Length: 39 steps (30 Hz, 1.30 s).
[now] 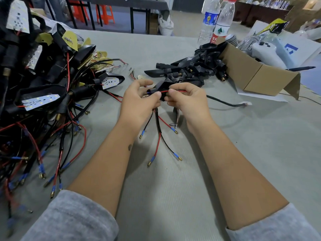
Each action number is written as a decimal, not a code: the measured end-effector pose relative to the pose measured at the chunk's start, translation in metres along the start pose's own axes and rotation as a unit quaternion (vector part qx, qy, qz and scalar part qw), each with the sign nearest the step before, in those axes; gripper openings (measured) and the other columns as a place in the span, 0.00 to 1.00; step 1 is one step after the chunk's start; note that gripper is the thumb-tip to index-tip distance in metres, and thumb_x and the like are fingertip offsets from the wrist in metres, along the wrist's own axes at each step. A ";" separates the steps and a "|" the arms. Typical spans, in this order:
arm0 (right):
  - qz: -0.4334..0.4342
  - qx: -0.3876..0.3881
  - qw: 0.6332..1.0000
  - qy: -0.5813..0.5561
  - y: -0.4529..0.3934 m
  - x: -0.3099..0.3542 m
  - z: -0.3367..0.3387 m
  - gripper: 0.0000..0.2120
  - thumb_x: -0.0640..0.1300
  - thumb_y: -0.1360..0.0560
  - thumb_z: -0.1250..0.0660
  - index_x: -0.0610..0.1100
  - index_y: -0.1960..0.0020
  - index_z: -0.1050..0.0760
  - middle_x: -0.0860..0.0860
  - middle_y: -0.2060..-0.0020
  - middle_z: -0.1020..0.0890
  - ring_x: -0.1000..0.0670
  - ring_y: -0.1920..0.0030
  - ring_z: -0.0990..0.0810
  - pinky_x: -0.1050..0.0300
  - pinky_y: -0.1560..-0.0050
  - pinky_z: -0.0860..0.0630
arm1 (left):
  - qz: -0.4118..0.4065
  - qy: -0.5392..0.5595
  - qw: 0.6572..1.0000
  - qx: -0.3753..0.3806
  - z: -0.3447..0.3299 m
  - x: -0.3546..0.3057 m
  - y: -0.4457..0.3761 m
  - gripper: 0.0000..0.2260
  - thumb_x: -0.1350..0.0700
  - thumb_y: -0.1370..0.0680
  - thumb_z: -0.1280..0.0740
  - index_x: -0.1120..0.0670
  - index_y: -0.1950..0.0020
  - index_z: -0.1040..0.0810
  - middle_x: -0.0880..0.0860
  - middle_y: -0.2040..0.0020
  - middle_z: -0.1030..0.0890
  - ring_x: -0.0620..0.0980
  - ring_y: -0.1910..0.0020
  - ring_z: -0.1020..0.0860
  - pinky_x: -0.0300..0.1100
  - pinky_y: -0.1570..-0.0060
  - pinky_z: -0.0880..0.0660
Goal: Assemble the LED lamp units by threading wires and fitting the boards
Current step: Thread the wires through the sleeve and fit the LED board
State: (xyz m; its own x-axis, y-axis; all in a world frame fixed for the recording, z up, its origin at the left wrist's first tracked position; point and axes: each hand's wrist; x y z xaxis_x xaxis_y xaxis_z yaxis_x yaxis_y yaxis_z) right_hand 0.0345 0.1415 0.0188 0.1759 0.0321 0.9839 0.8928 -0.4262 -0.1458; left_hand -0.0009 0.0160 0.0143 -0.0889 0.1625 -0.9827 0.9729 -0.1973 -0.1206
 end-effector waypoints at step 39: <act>-0.047 0.015 0.998 -0.035 0.000 0.004 -0.004 0.09 0.37 0.21 0.40 0.43 0.55 0.23 0.47 0.63 0.18 0.51 0.70 0.25 0.61 0.64 0.28 | 0.031 0.031 0.998 0.037 -0.003 -0.001 0.002 0.15 0.51 0.15 0.46 0.51 0.40 0.20 0.47 0.50 0.17 0.47 0.52 0.17 0.42 0.55 0.18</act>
State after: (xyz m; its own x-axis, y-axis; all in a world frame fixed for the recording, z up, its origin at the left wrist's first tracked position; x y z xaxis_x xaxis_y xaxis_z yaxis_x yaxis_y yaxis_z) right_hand 0.0333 0.1379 0.0230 0.1182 0.1349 0.9838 0.9189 -0.3903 -0.0569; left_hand 0.0020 0.0187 0.0150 -0.0131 0.2064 -0.9784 0.9574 -0.2797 -0.0719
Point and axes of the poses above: each hand's wrist, its own y-axis away from the middle knuckle, its own z-axis out of the back of the hand, x = y × z
